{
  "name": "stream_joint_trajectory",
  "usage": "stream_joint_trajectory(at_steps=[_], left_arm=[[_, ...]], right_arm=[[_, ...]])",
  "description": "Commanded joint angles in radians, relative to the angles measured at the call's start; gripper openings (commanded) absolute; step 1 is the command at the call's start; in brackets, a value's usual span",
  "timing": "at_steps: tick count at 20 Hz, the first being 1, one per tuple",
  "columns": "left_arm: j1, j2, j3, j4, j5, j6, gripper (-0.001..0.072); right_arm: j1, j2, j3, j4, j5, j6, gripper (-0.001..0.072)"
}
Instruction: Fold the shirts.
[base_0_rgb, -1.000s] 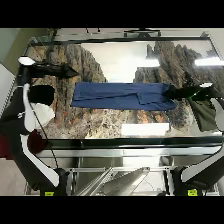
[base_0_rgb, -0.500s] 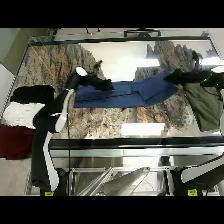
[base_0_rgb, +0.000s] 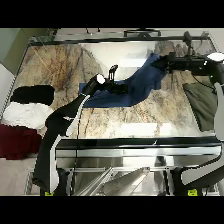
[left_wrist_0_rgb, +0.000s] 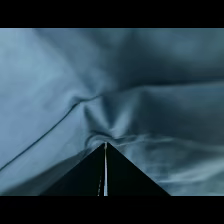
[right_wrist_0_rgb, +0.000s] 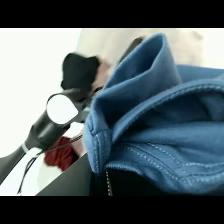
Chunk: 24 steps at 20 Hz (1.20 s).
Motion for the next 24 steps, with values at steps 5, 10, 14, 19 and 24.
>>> stream_joint_trajectory(at_steps=[5,10,14,19,24], left_arm=[[0.235,0.312,0.011,0.001,-0.397,0.080,0.0003],[0.517,0.568,-0.090,-0.003,-0.397,0.089,0.0004],[0.587,0.628,-0.161,-0.002,-0.391,0.146,0.0004],[0.592,0.628,-0.226,0.000,-0.390,0.173,0.0003],[0.598,0.628,-0.240,-0.001,-0.400,0.176,0.0004]], right_arm=[[0.265,-0.022,0.006,0.023,-0.230,-0.003,0.0015],[0.606,-0.171,0.006,0.116,-0.684,-0.040,0.0020],[0.908,-0.362,0.045,0.718,-1.169,-0.646,0.0661],[0.911,-0.368,0.060,0.705,-1.018,-0.781,0.0697],[0.735,-0.214,0.060,0.269,-0.807,-0.467,0.0514]])
